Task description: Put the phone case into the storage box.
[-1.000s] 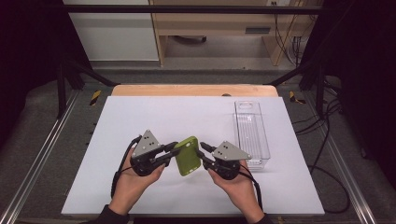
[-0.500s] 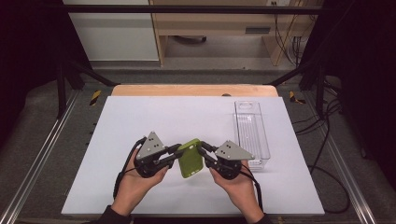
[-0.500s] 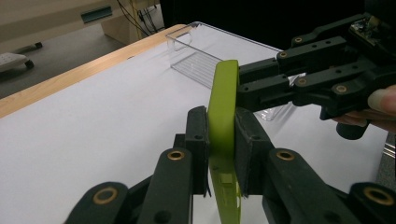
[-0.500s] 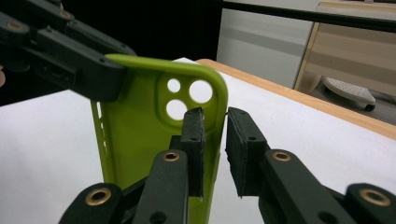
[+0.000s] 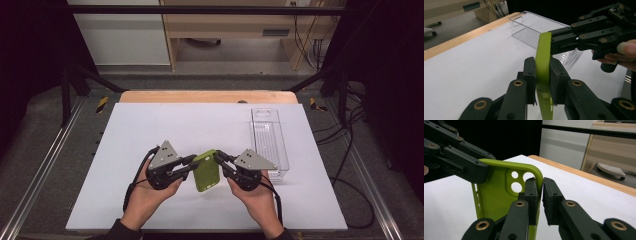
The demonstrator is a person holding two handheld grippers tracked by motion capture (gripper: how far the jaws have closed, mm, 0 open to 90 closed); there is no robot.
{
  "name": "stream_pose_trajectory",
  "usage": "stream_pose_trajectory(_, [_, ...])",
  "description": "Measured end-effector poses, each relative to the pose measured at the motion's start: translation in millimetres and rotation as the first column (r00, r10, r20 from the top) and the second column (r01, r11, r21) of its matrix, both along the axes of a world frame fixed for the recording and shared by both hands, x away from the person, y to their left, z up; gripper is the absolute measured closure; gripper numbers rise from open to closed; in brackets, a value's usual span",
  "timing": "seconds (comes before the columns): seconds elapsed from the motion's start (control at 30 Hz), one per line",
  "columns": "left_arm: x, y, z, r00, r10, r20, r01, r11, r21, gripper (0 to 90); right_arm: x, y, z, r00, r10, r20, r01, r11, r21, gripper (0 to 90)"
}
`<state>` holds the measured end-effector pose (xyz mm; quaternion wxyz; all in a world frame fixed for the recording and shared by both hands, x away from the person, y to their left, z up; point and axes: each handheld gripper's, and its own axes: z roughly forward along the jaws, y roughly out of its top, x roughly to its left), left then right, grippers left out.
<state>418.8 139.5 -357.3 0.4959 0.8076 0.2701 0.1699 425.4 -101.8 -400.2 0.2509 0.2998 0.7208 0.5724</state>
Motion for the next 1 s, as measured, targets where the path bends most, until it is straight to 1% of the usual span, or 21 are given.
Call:
stream_pose_trajectory(0.13, [0.1, 1.0, 0.0, 1.0, -0.002, -0.006, 0.002, 1.0, 0.002, 76.9, -0.6, 0.8, -1.1, 1.0, -0.003, 0.0, 0.003, 1.0, 0.004, 83.4])
stream_pose_trajectory(0.2, [0.8, 1.4, -0.3, 0.9999, -0.004, -0.012, 0.004, 1.0, -0.006, 76.9, -0.7, 1.0, -1.4, 1.0, -0.007, 0.003, 0.007, 1.0, 0.004, 84.4])
stream_pose_trajectory(0.33, [1.8, 0.7, -1.0, 0.9998, -0.006, -0.02, 0.006, 1.0, -0.004, 76.8, -1.6, 1.2, -1.3, 0.9998, -0.017, 0.01, 0.017, 0.9998, -0.011, 85.0])
stream_pose_trajectory(0.37, [2.1, 0.2, -1.4, 0.9997, -0.005, -0.023, 0.005, 1.0, -0.001, 76.7, -2.1, 1.6, -1.2, 0.9996, -0.026, 0.005, 0.026, 0.9995, -0.015, 86.2])
stream_pose_trajectory(0.4, [2.2, 0.0, -1.7, 0.9998, -0.004, -0.022, 0.004, 1.0, -0.003, 76.5, -1.7, 1.5, -1.1, 0.9995, -0.031, -0.003, 0.031, 0.9995, -0.005, 86.6])
stream_pose_trajectory(0.47, [2.5, -0.6, -2.7, 0.9999, -0.001, -0.017, 0.001, 1.0, -0.01, 75.9, -0.4, 3.9, -1.3, 0.9988, -0.048, -0.011, 0.048, 0.9988, -0.004, 87.3])
stream_pose_trajectory(0.5, [2.5, -1.0, -3.3, 0.9999, 0.005, -0.009, -0.005, 0.9999, -0.015, 73.8, 0.6, 5.6, -1.5, 0.9983, -0.057, -0.015, 0.057, 0.9984, -0.005, 87.6])
stream_pose_trajectory(0.57, [2.3, -0.9, -4.2, 0.9995, 0.03, 0.014, -0.029, 0.9991, -0.03, 64.0, 3.2, 8.6, -2.1, 0.9973, -0.07, -0.023, 0.069, 0.9976, -0.005, 88.1])
stream_pose_trajectory(0.6, [2.2, 0.0, -4.3, 0.9993, 0.032, 0.016, -0.032, 0.9986, -0.043, 62.0, 4.7, 9.9, -2.3, 0.9967, -0.075, -0.03, 0.075, 0.9972, -0.008, 88.1])
stream_pose_trajectory(0.63, [2.1, 1.0, -4.1, 0.9992, 0.035, 0.02, -0.034, 0.9978, -0.057, 61.7, 6.2, 11.0, -2.4, 0.996, -0.082, -0.036, 0.082, 0.9966, -0.01, 88.2])
stream_pose_trajectory(0.67, [2.1, 1.0, -4.1, 0.9992, 0.035, 0.02, -0.034, 0.9978, -0.057, 59.7, 6.2, 11.0, -2.4, 0.996, -0.082, -0.036, 0.082, 0.9966, -0.01, 88.2])
stream_pose_trajectory(0.7, [1.1, 3.9, -3.0, 0.9978, 0.052, 0.042, -0.048, 0.9961, -0.074, 56.4, 10.9, 12.4, -3.0, 0.9934, -0.104, -0.049, 0.103, 0.9944, -0.023, 88.3])
stream_pose_trajectory(0.77, [0.2, 9.3, -2.5, 0.9953, 0.077, 0.058, -0.071, 0.9918, -0.107, 49.9, 16.0, 12.0, -3.3, 0.9911, -0.119, -0.059, 0.118, 0.9926, -0.028, 88.3])
stream_pose_trajectory(0.83, [-1.5, 16.3, -3.2, 0.993, 0.092, 0.074, -0.082, 0.9888, -0.125, 47.6, 22.4, 11.0, -3.1, 0.9887, -0.131, -0.074, 0.129, 0.9913, -0.024, 88.3])
stream_pose_trajectory(0.87, [-2.6, 19.8, -4.5, 0.9914, 0.102, 0.082, -0.091, 0.9871, -0.132, 46.6, 25.4, 10.5, -2.7, 0.9882, -0.133, -0.076, 0.132, 0.991, -0.025, 88.3])
stream_pose_trajectory(0.93, [-4.8, 27.6, -8.3, 0.9872, 0.128, 0.094, -0.115, 0.9844, -0.133, 43.7, 30.3, 10.1, -1.4, 0.987, -0.136, -0.085, 0.135, 0.9906, -0.024, 88.3])
stream_pose_trajectory(0.97, [-4.8, 27.6, -8.3, 0.9872, 0.128, 0.094, -0.115, 0.9844, -0.133, 41.4, 30.3, 10.1, -1.4, 0.987, -0.136, -0.085, 0.135, 0.9906, -0.024, 88.3])
stream_pose_trajectory(1.0, [-7.3, 33.7, -12.0, 0.9815, 0.156, 0.11, -0.141, 0.9809, -0.134, 41.4, 32.6, 9.9, -0.5, 0.9869, -0.138, -0.084, 0.136, 0.9904, -0.024, 88.3])
